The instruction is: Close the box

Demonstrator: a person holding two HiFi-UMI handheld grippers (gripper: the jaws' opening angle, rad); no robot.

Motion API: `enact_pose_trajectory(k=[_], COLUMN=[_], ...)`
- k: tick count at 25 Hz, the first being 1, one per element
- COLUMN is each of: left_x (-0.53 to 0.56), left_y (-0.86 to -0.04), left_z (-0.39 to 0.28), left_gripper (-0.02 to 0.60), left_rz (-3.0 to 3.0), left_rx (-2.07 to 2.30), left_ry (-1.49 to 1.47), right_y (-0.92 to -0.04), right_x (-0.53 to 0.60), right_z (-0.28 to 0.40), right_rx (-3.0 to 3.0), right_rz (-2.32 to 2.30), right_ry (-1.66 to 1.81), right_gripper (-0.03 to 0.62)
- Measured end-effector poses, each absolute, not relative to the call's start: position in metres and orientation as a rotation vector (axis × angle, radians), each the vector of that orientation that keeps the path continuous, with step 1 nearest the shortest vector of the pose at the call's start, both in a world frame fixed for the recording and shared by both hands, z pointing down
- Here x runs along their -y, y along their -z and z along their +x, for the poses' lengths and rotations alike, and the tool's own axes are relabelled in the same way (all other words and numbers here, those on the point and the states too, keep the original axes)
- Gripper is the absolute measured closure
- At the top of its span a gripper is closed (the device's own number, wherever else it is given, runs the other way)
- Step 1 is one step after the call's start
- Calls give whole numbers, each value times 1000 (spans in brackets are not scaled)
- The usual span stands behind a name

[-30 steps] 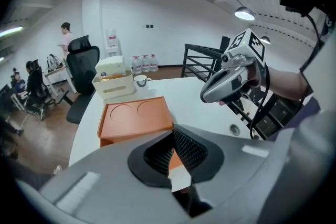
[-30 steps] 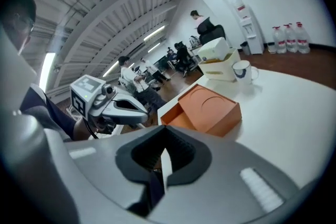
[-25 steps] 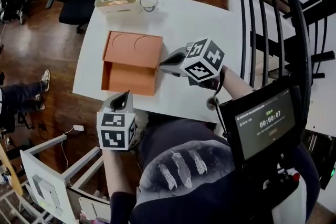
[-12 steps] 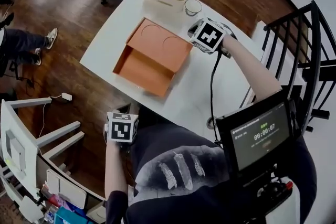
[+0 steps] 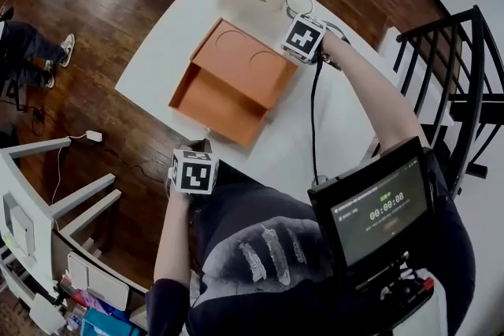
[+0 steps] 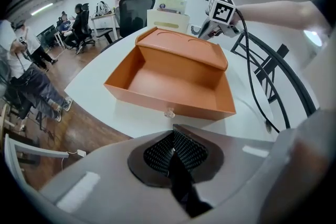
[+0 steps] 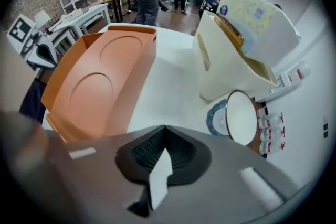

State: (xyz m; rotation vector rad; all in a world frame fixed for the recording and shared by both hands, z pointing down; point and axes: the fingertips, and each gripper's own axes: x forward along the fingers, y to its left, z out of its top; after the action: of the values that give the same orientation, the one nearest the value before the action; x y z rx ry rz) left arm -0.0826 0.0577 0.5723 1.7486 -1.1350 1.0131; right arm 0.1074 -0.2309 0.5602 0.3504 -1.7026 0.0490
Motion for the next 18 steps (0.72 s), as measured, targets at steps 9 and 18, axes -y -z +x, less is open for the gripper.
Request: enact_pose_trajectory(k=[9, 18], left_x=[-40, -37], left_y=[-605, -610], left_z=[-84, -80], left_gripper=[566, 566], left_rz=[1729, 1732], left_rx=[1067, 999], left_ry=[-1126, -1159], right_y=[-604, -620], right_x=[240, 243], right_z=[99, 91], right_rx=[1684, 1691], right_rz=[281, 240], right_ry=[-98, -114], right_gripper=[589, 589])
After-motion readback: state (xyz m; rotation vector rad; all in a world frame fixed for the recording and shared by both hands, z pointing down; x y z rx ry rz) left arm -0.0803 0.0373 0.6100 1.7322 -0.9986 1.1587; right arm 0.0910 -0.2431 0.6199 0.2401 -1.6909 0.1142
